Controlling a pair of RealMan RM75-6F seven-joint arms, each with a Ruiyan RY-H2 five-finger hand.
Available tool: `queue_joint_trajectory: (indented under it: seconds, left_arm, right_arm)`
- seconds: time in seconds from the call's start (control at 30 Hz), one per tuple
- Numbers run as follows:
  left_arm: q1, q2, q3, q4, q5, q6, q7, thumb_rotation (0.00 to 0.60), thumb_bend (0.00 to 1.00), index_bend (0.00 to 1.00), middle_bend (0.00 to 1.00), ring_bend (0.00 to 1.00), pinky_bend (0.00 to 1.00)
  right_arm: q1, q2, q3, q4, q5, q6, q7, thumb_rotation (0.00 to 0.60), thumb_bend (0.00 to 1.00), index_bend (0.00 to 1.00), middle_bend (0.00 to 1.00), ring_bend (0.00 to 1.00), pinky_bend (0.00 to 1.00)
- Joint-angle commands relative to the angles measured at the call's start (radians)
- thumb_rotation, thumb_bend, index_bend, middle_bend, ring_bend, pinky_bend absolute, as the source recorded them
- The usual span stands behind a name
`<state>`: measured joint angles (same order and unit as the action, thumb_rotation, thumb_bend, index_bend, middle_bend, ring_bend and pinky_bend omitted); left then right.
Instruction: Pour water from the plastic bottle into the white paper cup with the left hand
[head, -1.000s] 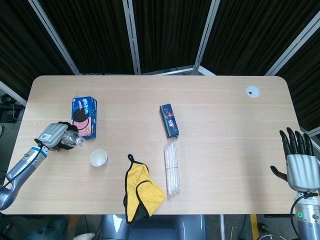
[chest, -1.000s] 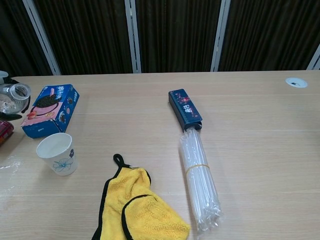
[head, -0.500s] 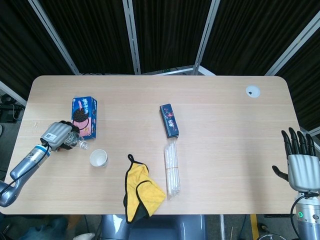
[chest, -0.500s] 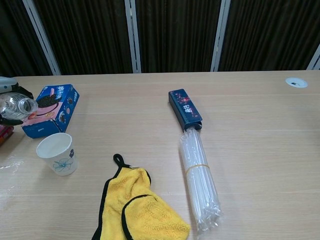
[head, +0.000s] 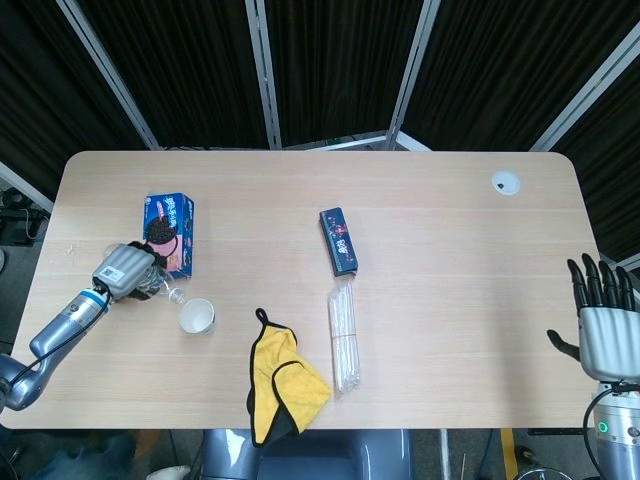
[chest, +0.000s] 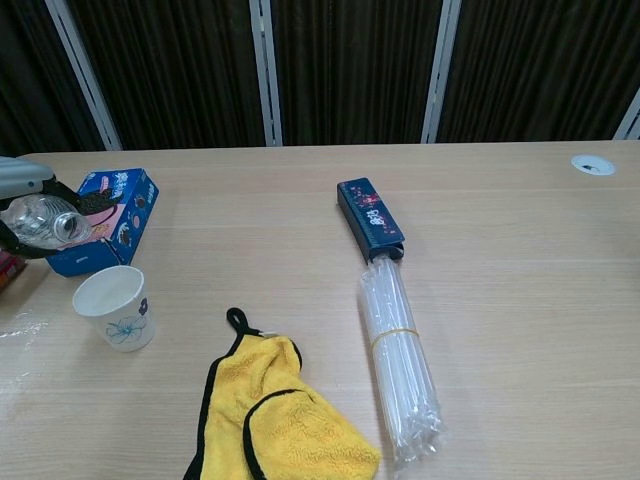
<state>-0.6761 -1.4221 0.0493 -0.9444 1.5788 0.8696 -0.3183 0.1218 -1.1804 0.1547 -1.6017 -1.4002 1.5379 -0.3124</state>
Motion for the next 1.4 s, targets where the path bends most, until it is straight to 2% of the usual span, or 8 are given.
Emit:
queue_joint_trajectory:
  seconds: [0.03, 0.33, 1.1, 1.4]
  left_arm:
    - [-0.002, -0.003, -0.002, -0.006, -0.007, -0.001, 0.028, 0.6, 0.52, 0.67, 0.53, 0.31, 0.35]
    - [0.005, -0.001, -0.003, 0.001, -0.025, -0.003, 0.059, 0.6, 0.53, 0.67, 0.53, 0.31, 0.35]
    - [0.02, -0.023, 0.009, 0.064, 0.0, 0.068, 0.197, 0.6, 0.54, 0.67, 0.53, 0.31, 0.35]
    - [0.017, -0.026, 0.007, 0.054, 0.003, 0.081, 0.244, 0.6, 0.54, 0.67, 0.53, 0.31, 0.35]
  right_arm:
    - [0.0, 0.001, 0.0, 0.001, 0.001, -0.001, 0.002, 0.6, 0.0, 0.0, 0.0, 0.0, 0.0]
    - [0.0, 0.0, 0.0, 0.001, 0.001, -0.002, 0.0, 0.6, 0.0, 0.0, 0.0, 0.0, 0.0]
    - [0.002, -0.007, -0.001, 0.0, 0.008, -0.01, -0.02, 0.6, 0.0, 0.0, 0.0, 0.0, 0.0]
    - [0.002, -0.006, 0.0, 0.0, 0.011, -0.011, -0.02, 0.6, 0.0, 0.0, 0.0, 0.0, 0.0]
